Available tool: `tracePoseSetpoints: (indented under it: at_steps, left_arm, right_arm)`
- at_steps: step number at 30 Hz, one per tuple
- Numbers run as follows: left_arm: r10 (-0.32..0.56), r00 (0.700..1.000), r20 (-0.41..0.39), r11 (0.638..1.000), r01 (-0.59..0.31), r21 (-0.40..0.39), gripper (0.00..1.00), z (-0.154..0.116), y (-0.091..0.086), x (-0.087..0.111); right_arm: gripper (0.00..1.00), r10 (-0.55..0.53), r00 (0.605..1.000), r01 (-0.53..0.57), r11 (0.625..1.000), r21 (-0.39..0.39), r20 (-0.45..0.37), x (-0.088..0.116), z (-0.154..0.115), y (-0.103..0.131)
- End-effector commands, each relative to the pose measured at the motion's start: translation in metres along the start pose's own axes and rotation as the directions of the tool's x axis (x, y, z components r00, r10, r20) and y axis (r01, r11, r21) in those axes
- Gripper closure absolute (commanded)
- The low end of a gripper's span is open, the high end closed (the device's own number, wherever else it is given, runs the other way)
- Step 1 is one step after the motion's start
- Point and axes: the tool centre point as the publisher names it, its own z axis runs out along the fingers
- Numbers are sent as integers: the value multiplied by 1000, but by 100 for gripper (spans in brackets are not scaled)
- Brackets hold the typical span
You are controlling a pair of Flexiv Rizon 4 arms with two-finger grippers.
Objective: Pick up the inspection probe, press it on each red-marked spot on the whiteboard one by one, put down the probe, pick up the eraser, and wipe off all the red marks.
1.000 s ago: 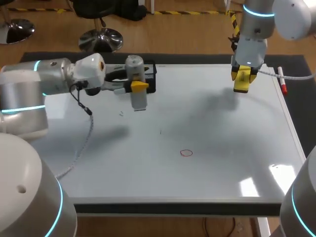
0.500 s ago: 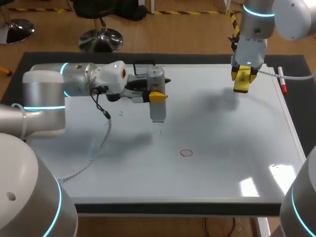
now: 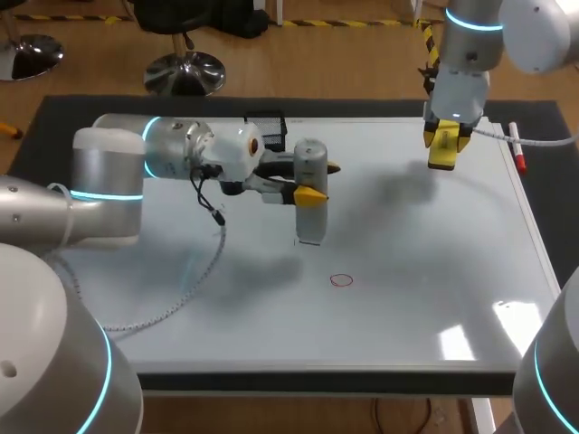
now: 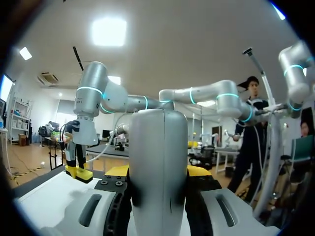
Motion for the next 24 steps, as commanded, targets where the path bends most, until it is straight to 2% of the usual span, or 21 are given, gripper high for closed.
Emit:
tracePoseSetpoints:
  at_steps: [1,14,24]
  left_arm:
    - [-7,999,-37,1000,8,14,100,6,9,-2]
    - [-39,994,-106,999,42,28,100,27,28,5]
    - [-53,989,-139,998,57,23,100,32,42,9]
  right_arm:
    - [100,-2,1000,2,1000,3,-2,1,-1,0]
    - [100,-2,1000,2,1000,3,-2,1,-1,0]
    - [100,-2,1000,2,1000,3,-2,1,-1,0]
